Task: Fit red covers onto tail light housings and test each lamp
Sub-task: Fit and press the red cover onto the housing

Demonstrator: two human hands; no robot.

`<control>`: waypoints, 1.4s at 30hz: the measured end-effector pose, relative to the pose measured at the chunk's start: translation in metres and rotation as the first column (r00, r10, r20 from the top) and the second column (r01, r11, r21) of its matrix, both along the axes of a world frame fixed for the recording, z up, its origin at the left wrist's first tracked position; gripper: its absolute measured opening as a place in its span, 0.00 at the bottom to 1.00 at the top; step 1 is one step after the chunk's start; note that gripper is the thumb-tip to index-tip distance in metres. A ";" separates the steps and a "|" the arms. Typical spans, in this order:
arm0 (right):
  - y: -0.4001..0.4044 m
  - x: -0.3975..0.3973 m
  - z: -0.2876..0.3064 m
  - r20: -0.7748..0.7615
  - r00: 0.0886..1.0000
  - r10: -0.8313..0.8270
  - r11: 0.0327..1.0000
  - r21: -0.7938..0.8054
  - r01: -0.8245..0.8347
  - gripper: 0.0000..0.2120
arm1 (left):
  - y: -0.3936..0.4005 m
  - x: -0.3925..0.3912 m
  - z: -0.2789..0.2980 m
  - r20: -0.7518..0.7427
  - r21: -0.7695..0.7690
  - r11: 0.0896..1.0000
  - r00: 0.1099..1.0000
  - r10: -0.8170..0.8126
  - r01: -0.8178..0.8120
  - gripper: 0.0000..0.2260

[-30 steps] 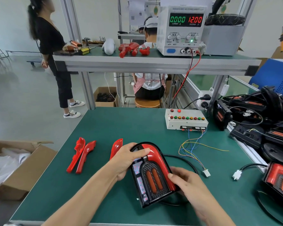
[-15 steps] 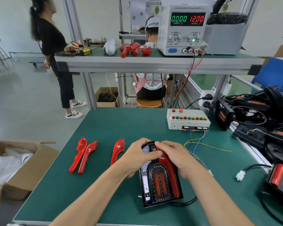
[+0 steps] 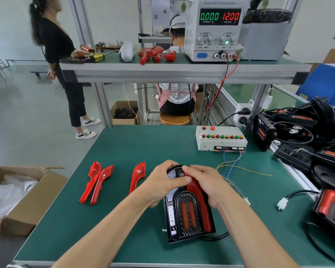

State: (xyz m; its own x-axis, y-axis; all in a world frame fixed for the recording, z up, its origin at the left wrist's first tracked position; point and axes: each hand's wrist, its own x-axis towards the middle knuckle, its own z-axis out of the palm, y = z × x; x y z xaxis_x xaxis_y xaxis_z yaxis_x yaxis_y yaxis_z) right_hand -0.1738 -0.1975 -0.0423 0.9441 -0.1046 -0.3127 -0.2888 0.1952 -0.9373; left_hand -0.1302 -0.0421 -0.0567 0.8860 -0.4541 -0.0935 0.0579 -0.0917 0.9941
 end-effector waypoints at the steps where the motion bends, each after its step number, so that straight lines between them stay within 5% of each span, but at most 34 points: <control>1: 0.000 0.001 0.000 -0.005 1.000 -0.001 1.000 0.010 0.001 0.08 | 0.000 0.000 0.000 0.000 0.001 1.000 1.000 0.001 -0.001 0.17; 9: 0.002 0.001 -0.008 0.064 0.998 -0.020 1.000 0.022 0.018 0.10 | -0.001 0.000 0.000 -0.007 0.016 1.000 1.000 0.011 -0.011 0.16; 14: -0.016 -0.009 -0.016 0.092 0.990 0.108 0.991 -0.090 -0.099 0.19 | -0.002 0.000 -0.003 -0.065 -0.010 1.000 0.998 0.026 -0.026 0.18; 18: -0.036 -0.039 -0.039 0.117 0.984 0.132 0.949 -0.302 -0.092 0.11 | 0.004 0.002 -0.009 -0.161 -0.085 0.992 0.984 0.081 -0.096 0.15; 27: -0.041 -0.072 -0.058 0.239 0.933 0.268 0.929 -0.319 -0.185 0.17 | 0.006 0.002 -0.011 -0.252 -0.141 0.985 0.966 0.058 -0.096 0.14; 42: -0.038 -0.089 -0.065 0.283 0.931 0.230 0.878 -0.473 -0.073 0.23 | 0.004 0.009 -0.021 -0.452 -0.175 0.969 0.888 0.080 -0.176 0.13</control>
